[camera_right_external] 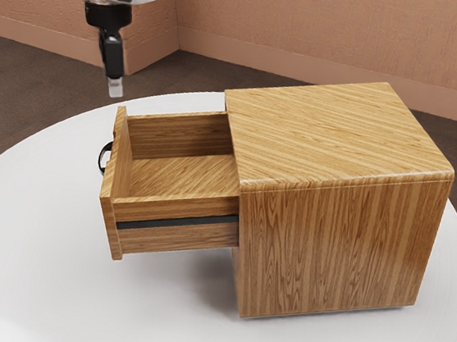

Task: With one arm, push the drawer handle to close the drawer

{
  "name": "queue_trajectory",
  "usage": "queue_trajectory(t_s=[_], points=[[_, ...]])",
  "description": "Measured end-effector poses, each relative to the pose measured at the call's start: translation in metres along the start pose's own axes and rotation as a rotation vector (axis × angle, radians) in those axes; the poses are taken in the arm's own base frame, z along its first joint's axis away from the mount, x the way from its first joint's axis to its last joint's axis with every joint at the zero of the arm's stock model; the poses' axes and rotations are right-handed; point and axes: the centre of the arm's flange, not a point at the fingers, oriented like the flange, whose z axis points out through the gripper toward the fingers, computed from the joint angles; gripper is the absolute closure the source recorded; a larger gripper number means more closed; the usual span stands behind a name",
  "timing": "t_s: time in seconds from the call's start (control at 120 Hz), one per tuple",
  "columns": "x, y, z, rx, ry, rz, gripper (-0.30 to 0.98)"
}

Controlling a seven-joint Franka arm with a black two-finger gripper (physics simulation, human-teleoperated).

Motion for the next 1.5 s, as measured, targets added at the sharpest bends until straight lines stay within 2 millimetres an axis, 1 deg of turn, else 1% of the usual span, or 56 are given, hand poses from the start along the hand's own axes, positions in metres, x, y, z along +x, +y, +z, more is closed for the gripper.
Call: queue_trajectory(t_s=[0.2,0.25,0.267,0.275,0.317,0.342,0.358,0.383,0.4,0.417,0.442,0.467,0.5,0.533,0.592,0.633,0.667,0.7,0.733,0.8,0.817,0.858,0.908,0.942,1.025,1.117,1.192,1.292,1.367,1.5], points=[[0.0,0.0,0.001,-0.009,0.003,0.077,0.0],[-0.004,0.003,-0.019,0.021,0.035,0.102,0.0],[-0.005,0.006,-0.029,0.036,0.049,0.111,0.0],[-0.008,0.009,-0.037,0.048,0.061,0.115,0.0],[-0.028,0.032,-0.08,0.108,0.125,0.141,0.0],[-0.046,0.053,-0.108,0.148,0.165,0.157,0.0],[-0.058,0.067,-0.122,0.171,0.183,0.166,0.0],[-0.071,0.085,-0.135,0.188,0.196,0.183,0.0],[-0.077,0.094,-0.139,0.191,0.197,0.196,0.0],[-0.083,0.099,-0.14,0.186,0.191,0.203,0.0],[-0.095,0.098,-0.136,0.172,0.175,0.195,0.0],[-0.111,0.089,-0.128,0.153,0.153,0.166,0.0],[-0.131,0.073,-0.113,0.125,0.11,0.119,0.0],[-0.142,0.061,-0.094,0.094,0.063,0.096,0.0],[-0.147,0.04,-0.04,0.017,-0.021,0.084,0.05],[-0.151,0.029,-0.005,-0.023,-0.056,0.086,0.14],[-0.154,0.024,0.016,-0.038,-0.069,0.093,0.23],[-0.156,0.023,0.027,-0.033,-0.071,0.108,0.32],[-0.154,0.023,0.031,-0.018,-0.071,0.129,0.4],[-0.151,0.024,0.034,0.018,-0.075,0.17,0.5],[-0.151,0.023,0.038,0.019,-0.078,0.177,0.52],[-0.152,0.019,0.056,0.011,-0.096,0.187,0.58],[-0.151,0.013,0.087,-0.002,-0.113,0.198,0.63],[-0.148,0.009,0.098,0.005,-0.112,0.207,0.66],[-0.139,0.003,0.107,0.047,-0.091,0.226,0.71],[-0.13,-0.004,0.11,0.086,-0.058,0.234,0.74],[-0.121,-0.005,0.111,0.104,-0.027,0.236,0.76],[-0.104,-0.003,0.119,0.103,0.0,0.245,0.77],[-0.097,-0.004,0.123,0.097,0.016,0.239,0.77],[-0.086,-0.013,0.138,0.076,0.033,0.221,0.78]])
